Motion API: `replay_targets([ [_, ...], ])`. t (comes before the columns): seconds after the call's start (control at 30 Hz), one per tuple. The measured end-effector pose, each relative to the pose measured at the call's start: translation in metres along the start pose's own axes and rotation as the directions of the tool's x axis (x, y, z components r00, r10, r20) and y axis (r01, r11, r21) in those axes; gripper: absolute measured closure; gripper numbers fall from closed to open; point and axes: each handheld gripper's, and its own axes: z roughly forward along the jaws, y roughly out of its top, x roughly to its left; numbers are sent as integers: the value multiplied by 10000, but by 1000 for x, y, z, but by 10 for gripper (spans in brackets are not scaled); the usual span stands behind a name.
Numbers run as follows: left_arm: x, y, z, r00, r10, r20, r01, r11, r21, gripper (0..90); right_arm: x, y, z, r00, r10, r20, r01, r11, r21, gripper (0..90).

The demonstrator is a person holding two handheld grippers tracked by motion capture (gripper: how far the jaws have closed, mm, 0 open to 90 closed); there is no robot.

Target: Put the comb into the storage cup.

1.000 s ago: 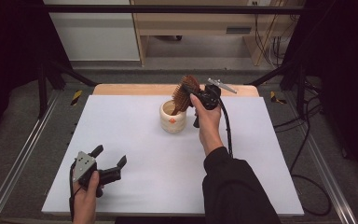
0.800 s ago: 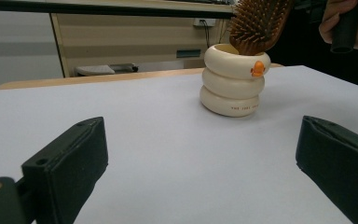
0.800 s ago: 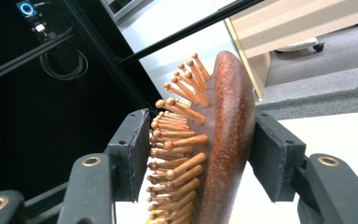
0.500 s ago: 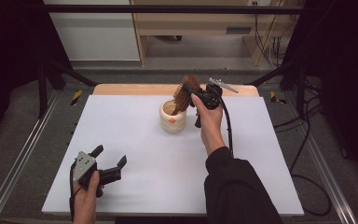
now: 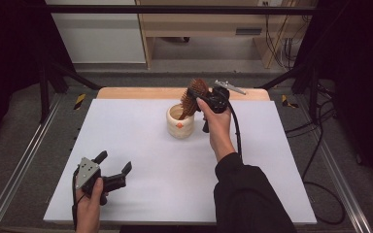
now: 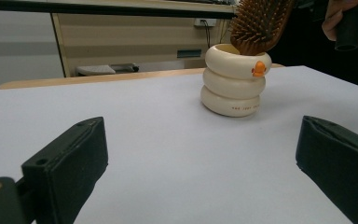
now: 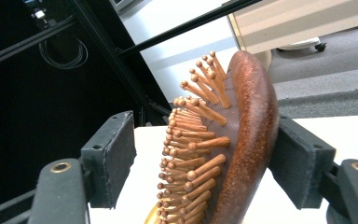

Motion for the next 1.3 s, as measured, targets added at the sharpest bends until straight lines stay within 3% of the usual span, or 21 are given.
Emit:
replay_targets([
  [0.47,0,0,0,10000,-2,-17,2,10000,-2,21,7,0,-1,9975,-593,386,582,9979,289,142],
  [0.9,1,0,0,10000,16,-24,-16,10000,13,21,10,1,-5,9950,-840,532,820,9959,394,104],
  [1.3,1,0,-1,9999,11,-132,-11,10000,12,20,16,7,-16,9870,-1465,657,1433,9883,516,92],
])
